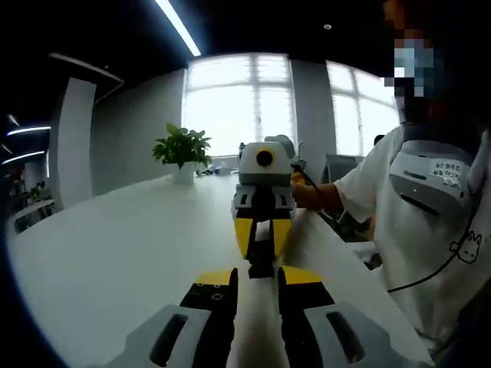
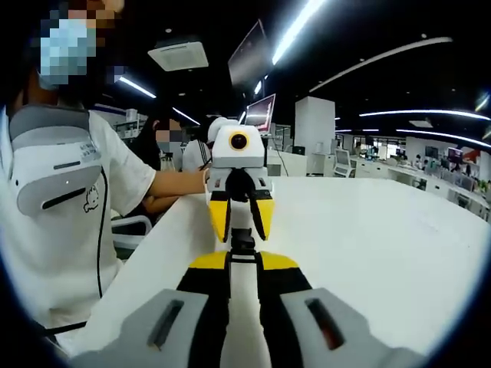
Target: Snap the two parts of the plastic buckle together until the buckle closes and remains connected.
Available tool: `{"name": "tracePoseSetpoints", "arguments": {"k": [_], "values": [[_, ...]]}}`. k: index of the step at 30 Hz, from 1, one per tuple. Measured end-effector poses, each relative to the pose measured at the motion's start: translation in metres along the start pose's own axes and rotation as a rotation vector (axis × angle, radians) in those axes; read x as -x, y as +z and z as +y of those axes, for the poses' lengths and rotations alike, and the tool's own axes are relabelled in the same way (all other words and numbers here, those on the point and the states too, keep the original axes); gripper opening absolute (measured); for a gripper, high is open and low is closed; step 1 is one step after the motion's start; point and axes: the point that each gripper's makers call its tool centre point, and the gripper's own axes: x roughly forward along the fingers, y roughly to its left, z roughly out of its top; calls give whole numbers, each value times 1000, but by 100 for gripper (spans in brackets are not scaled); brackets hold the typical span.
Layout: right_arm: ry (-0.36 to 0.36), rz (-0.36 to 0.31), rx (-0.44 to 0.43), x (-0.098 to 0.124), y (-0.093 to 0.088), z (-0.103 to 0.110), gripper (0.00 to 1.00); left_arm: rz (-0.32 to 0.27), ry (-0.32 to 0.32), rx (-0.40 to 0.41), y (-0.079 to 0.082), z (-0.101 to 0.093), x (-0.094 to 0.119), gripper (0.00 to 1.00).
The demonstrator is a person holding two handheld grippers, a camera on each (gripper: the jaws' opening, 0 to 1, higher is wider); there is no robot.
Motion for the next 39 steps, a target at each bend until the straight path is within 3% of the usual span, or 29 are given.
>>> {"name": "tracePoseSetpoints", "arguments": {"k": [18,23,29,32,36,37,39], "values": [[21,-31,-23,-2,8,3,12,-39,-3,52,7,-7,1,12],[67,-12,-53,-2,6,8,11,2,-36,64,2,-14,-1,11],[86,38,-42,-4,-3,7,11,88,-35,64,-14,-13,-9,10],[95,29,-66,-6,0,7,11,108,-37,84,-21,-12,-13,10],[119,87,-39,-16,-2,12,11,167,-34,66,-37,-15,-26,10],[125,93,-35,-16,-1,13,11,178,-2,42,-40,-9,-26,10],[111,105,-6,-14,-1,11,11,175,-14,57,-37,-8,-29,10]]}}
